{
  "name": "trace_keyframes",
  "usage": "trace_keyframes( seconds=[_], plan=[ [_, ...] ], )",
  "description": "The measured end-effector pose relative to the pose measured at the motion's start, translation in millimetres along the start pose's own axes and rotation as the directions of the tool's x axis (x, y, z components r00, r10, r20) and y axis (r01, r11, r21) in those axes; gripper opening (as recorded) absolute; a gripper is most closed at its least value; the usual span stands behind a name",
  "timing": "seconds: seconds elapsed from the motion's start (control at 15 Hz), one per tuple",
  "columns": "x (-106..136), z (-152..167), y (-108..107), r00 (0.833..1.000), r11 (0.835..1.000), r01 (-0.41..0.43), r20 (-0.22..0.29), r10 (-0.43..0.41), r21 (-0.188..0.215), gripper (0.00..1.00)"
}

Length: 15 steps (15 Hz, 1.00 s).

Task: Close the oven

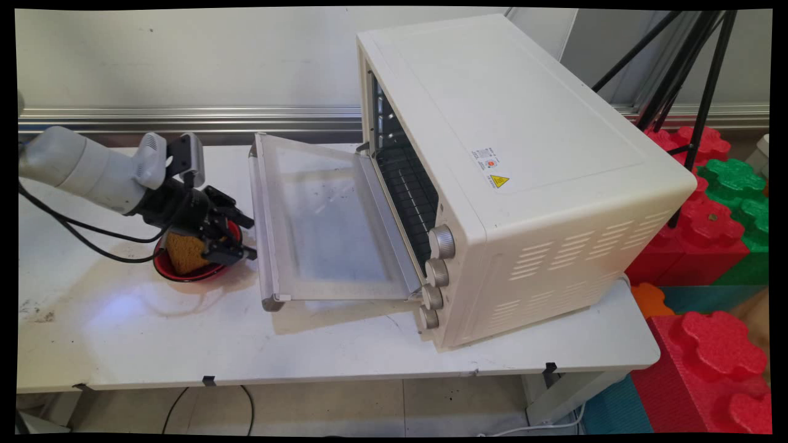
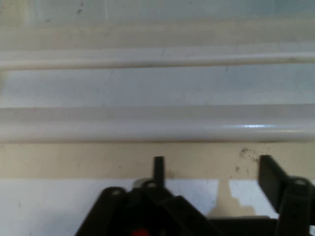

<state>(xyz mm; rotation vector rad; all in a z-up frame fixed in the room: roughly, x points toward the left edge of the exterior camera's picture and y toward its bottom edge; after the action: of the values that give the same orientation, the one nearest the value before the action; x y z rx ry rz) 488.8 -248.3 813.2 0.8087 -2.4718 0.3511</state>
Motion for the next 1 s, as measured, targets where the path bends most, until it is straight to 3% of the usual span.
trace_keyframes(
  seconds=[0.6,1.0],
  plan=[
    [9,13,-2,1.000,1.000,0.005,-0.005,-0.005,-0.011,0.00],
    [23,15,1,0.999,0.999,0.005,-0.048,-0.007,-0.036,0.00]
  ],
)
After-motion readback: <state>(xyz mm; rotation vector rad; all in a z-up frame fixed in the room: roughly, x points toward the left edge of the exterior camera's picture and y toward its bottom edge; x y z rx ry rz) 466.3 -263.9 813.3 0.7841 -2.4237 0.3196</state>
